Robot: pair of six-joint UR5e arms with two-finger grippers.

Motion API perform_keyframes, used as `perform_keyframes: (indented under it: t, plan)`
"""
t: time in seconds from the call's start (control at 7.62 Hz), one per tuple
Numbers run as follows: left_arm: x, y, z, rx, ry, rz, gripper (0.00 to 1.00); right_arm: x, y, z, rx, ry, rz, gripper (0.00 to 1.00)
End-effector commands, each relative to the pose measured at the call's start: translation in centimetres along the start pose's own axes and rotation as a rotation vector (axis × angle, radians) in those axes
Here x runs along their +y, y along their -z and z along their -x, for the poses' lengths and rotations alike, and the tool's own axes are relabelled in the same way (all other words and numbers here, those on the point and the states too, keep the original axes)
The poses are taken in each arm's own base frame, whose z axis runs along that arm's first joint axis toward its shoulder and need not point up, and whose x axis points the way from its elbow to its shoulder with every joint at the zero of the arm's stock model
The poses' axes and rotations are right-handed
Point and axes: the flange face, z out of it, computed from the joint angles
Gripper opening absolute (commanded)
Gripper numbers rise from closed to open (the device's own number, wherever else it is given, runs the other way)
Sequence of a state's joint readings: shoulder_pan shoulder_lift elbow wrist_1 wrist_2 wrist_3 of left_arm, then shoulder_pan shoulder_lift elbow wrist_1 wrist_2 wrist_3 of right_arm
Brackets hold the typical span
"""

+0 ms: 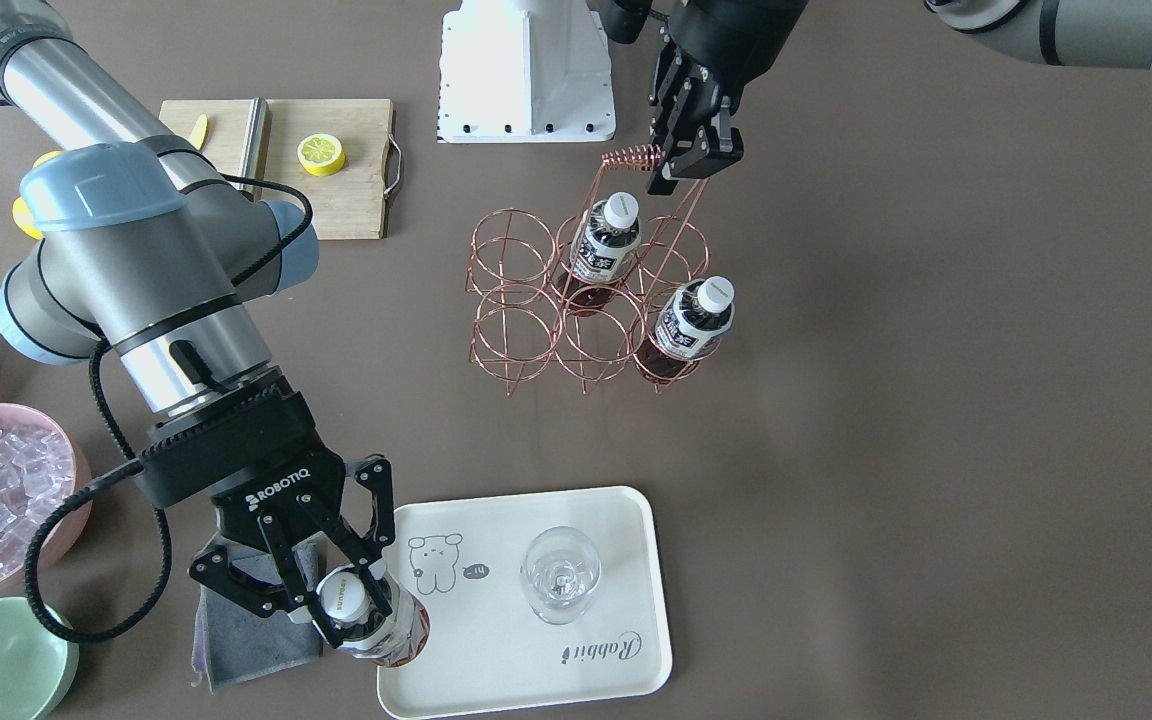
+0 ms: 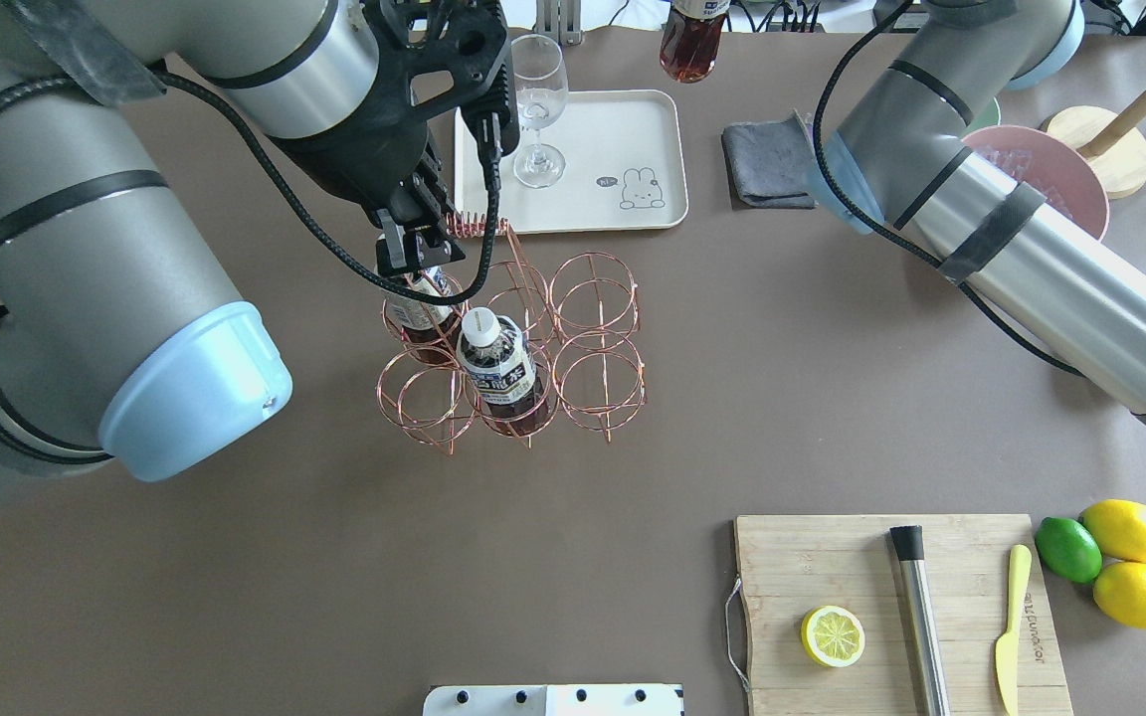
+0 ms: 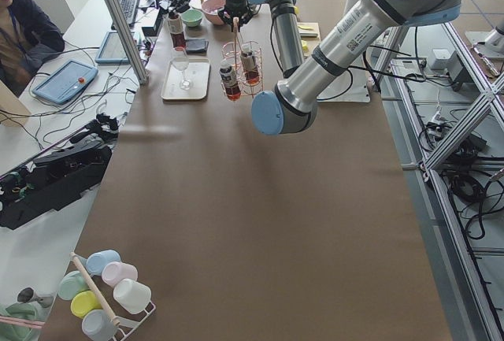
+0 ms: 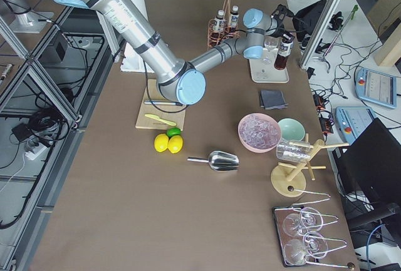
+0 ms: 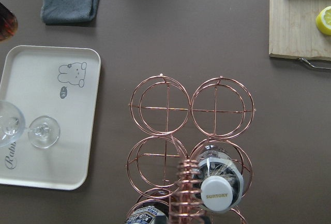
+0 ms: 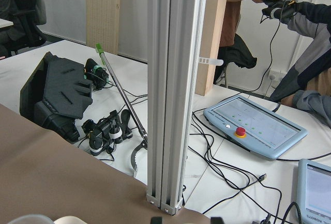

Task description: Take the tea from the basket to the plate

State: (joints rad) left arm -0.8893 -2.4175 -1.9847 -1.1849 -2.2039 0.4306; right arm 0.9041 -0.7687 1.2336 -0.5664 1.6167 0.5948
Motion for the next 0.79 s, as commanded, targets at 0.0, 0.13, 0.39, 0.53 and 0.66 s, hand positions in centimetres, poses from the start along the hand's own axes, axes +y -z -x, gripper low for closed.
perform_keyframes:
  t: [0.0,0.13,0.39,0.53,0.66]
  plan:
    - [7.9,3.5,7.3,-0.032,-0.012,0.034,0.00,3.4,-2.1,1.7,0.004,0.004,0.031,0.00]
    - [11.5,4.8,10.7,-0.033,-0.023,0.049,0.00,4.0,-2.5,1.9,0.006,0.005,0.042,0.00]
    - [18.1,5.8,16.8,-0.039,-0.050,0.109,0.00,4.8,-2.9,2.4,0.002,0.008,0.056,0.00]
    - [21.5,7.0,19.7,-0.043,-0.067,0.135,0.00,5.4,-3.3,2.7,0.004,0.009,0.066,0.00]
    - [25.3,8.0,22.0,-0.039,-0.075,0.154,0.00,5.6,-3.7,3.5,0.016,0.012,0.057,0.00]
